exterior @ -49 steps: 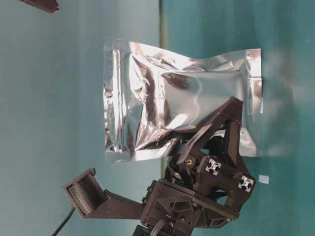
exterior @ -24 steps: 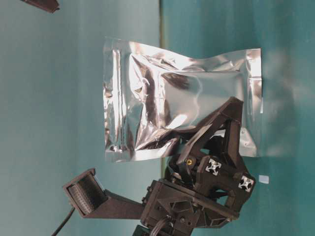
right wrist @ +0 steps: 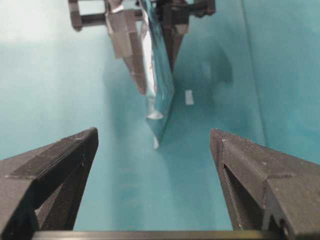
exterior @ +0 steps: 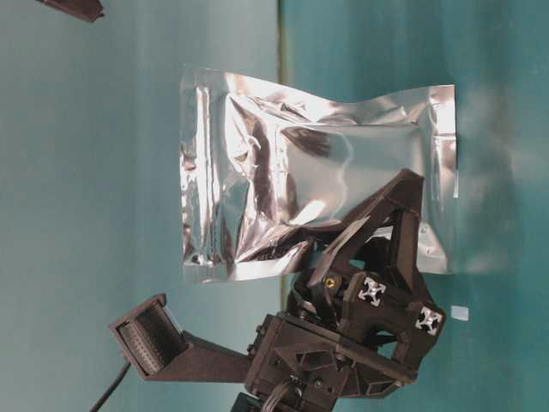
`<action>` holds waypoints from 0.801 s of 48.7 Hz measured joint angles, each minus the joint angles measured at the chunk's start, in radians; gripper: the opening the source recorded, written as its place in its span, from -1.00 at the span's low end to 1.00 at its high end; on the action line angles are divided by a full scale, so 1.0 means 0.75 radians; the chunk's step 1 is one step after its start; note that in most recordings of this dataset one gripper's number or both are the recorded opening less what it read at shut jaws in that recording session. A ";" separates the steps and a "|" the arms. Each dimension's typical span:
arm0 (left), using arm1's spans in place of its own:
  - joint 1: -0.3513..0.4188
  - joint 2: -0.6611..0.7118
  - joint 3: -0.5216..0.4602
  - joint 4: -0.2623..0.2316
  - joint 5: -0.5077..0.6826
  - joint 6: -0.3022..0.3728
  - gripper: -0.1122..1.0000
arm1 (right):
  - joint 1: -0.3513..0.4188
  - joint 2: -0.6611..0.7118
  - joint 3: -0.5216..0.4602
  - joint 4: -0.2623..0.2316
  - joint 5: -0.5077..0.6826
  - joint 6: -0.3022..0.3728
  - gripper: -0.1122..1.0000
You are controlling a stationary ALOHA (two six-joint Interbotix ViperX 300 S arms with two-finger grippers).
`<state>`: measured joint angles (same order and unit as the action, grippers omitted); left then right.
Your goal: Hand over the silver zip bag and make it stand upright.
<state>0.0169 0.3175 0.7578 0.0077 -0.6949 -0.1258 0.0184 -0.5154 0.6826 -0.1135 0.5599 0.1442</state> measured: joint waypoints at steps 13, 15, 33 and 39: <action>-0.002 0.000 0.000 0.000 0.000 0.008 -0.28 | -0.002 0.000 0.000 0.002 -0.014 0.000 0.83; -0.002 0.002 0.000 0.000 0.002 0.012 -0.28 | -0.002 0.000 0.000 0.000 -0.016 0.002 0.83; -0.002 0.000 -0.002 0.000 0.016 0.018 -0.28 | -0.002 0.000 0.008 0.000 -0.020 0.002 0.83; -0.002 0.000 -0.006 -0.002 0.018 0.018 -0.28 | -0.002 0.000 0.008 0.002 -0.020 0.002 0.83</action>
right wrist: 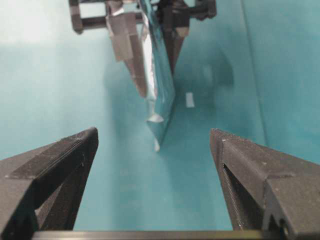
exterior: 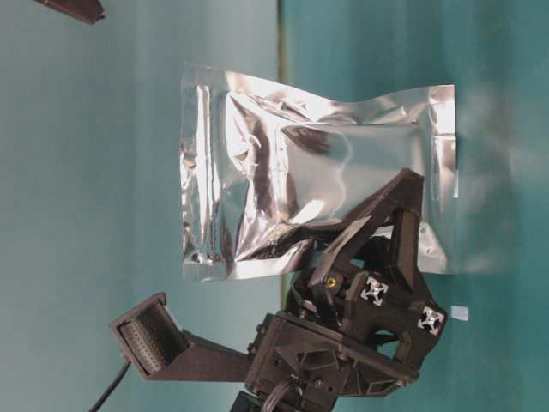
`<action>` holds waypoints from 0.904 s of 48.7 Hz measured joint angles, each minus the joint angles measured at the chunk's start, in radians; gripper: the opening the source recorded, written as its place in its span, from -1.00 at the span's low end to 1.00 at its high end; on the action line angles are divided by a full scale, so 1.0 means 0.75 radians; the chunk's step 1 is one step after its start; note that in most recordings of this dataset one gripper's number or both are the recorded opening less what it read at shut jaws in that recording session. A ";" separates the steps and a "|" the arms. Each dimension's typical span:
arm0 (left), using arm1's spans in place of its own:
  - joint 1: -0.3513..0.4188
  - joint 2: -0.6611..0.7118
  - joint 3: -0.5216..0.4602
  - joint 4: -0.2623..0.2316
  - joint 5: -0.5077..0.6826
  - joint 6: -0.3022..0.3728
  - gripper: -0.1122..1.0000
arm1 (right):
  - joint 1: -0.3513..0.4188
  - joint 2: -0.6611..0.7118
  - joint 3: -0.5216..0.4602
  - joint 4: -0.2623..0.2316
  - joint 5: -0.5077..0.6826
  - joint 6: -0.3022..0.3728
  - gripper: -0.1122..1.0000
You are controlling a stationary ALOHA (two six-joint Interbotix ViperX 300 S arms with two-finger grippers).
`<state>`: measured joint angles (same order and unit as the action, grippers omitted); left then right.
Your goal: Hand over the silver zip bag and make it stand upright.
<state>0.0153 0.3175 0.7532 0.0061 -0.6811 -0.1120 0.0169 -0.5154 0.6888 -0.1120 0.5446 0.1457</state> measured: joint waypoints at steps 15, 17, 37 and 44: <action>0.002 0.000 -0.006 0.002 0.010 0.000 -0.28 | 0.000 0.000 0.000 0.000 0.000 0.000 0.83; 0.000 0.000 -0.004 0.002 0.012 0.000 -0.28 | 0.000 0.000 0.000 0.000 0.000 0.000 0.83; 0.002 0.000 -0.008 0.002 0.014 0.000 -0.28 | 0.002 0.000 0.000 -0.002 0.000 0.000 0.83; 0.002 0.000 -0.006 0.002 0.014 0.000 -0.28 | 0.000 0.000 0.000 -0.002 0.002 0.000 0.83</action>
<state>0.0169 0.3175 0.7486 0.0077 -0.6703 -0.1120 0.0169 -0.5154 0.6888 -0.1135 0.5461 0.1457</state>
